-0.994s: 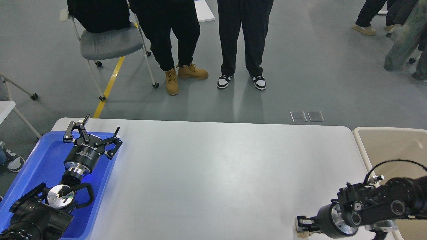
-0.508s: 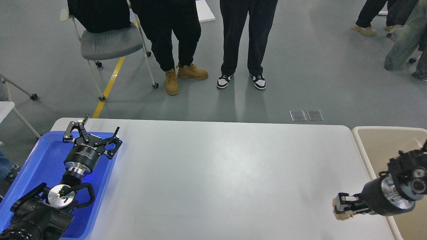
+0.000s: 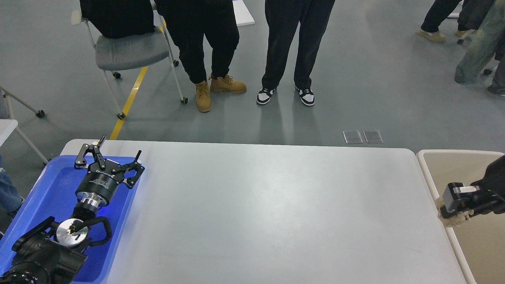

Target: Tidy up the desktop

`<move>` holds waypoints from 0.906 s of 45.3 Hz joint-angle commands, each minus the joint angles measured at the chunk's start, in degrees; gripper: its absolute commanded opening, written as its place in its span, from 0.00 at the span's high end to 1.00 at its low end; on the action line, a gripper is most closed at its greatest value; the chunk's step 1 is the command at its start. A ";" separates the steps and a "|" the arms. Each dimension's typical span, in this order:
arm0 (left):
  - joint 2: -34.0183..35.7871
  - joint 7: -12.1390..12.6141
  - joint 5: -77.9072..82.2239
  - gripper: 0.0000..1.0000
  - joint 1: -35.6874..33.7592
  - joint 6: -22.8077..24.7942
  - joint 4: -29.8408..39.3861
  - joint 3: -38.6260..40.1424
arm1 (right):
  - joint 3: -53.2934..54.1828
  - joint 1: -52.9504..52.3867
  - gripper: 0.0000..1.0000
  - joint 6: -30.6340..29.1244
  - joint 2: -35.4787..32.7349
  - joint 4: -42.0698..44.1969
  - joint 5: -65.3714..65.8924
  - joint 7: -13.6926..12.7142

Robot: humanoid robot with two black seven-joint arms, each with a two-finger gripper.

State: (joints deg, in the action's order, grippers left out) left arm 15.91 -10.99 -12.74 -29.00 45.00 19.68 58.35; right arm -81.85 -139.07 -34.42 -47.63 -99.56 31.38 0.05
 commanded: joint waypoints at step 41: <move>0.00 0.00 -0.09 0.00 0.00 0.00 0.00 0.01 | 12.92 37.70 1.00 48.64 -13.19 37.32 -19.33 -0.49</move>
State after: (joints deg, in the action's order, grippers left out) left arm 15.91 -10.99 -12.74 -29.00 45.00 19.68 58.36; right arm -83.80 -126.15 -6.66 -55.77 -76.33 24.22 -0.43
